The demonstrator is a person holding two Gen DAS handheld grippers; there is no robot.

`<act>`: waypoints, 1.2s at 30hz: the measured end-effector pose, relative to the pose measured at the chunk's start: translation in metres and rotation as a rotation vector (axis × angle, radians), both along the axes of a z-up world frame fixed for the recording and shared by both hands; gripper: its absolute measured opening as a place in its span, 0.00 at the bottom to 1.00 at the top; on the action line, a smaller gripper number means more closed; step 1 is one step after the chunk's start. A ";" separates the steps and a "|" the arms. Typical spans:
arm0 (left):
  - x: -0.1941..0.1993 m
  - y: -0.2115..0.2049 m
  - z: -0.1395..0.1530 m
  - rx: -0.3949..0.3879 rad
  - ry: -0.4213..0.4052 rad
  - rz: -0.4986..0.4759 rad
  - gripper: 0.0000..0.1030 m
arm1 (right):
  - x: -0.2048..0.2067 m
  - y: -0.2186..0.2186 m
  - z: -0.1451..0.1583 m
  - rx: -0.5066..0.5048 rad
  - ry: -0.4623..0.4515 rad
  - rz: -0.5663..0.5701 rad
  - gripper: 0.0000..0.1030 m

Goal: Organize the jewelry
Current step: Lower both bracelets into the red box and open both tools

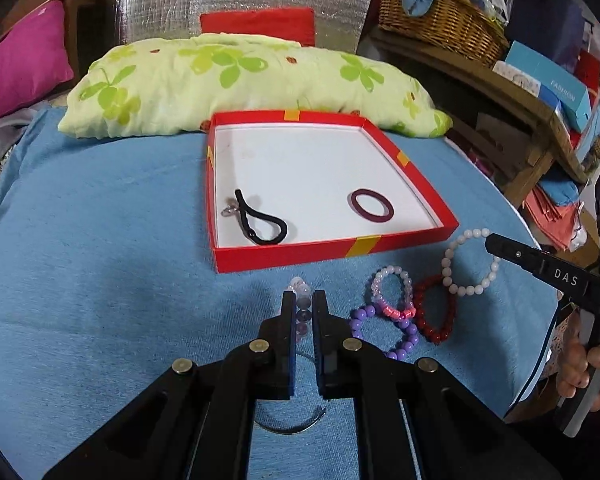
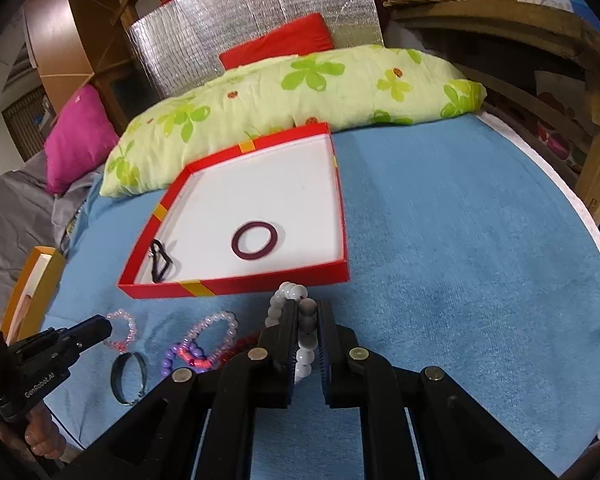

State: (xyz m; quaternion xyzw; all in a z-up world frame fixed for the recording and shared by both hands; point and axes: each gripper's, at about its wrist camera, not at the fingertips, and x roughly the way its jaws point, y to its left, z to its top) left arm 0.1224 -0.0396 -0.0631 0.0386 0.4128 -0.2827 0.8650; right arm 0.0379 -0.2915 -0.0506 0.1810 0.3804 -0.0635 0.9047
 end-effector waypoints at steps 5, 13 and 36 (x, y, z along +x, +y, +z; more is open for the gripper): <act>-0.001 -0.001 0.011 -0.030 -0.020 -0.020 0.08 | 0.001 0.005 0.009 0.004 -0.052 0.019 0.10; 0.007 -0.010 0.041 -0.100 -0.081 -0.054 0.08 | 0.011 0.013 0.029 0.009 -0.161 0.042 0.10; 0.120 -0.061 0.014 -0.057 -0.022 0.005 0.08 | 0.148 0.004 0.006 0.269 -0.146 0.028 0.10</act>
